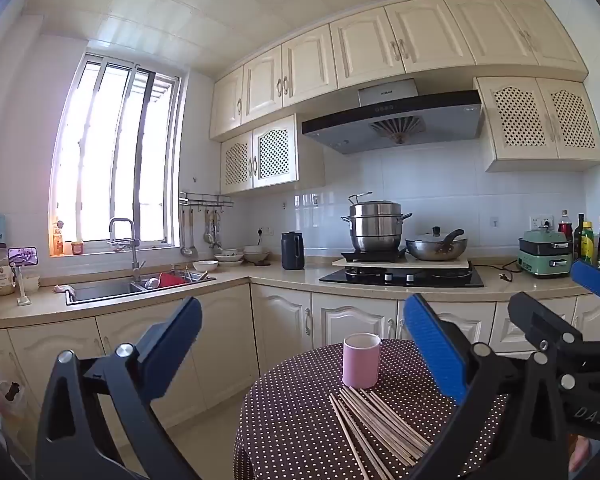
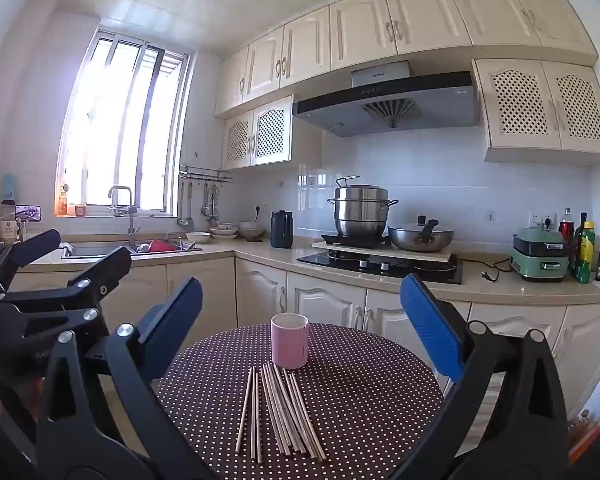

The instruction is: Organize utensils

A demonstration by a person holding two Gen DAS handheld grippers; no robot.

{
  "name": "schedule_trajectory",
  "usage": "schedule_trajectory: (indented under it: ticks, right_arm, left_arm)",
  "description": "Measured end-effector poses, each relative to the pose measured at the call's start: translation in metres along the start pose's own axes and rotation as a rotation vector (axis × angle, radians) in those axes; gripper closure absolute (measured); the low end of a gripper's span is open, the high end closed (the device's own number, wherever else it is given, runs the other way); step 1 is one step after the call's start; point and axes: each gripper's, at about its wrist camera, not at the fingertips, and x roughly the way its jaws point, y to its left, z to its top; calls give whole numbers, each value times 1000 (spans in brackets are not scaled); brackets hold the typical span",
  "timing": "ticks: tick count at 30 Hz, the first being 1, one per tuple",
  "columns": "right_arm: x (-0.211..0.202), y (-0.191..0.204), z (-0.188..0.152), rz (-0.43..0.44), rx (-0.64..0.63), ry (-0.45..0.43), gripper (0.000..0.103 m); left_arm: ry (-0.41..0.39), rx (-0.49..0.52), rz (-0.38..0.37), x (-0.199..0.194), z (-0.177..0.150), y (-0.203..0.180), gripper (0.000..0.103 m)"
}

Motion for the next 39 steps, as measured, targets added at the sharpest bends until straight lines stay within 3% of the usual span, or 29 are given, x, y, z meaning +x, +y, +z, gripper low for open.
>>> schedule_trajectory:
  ticks: [39]
  right_arm:
    - [17,4,7,15,10,37,6]
  left_arm:
    - [23,-55,10,18,-2,6,4]
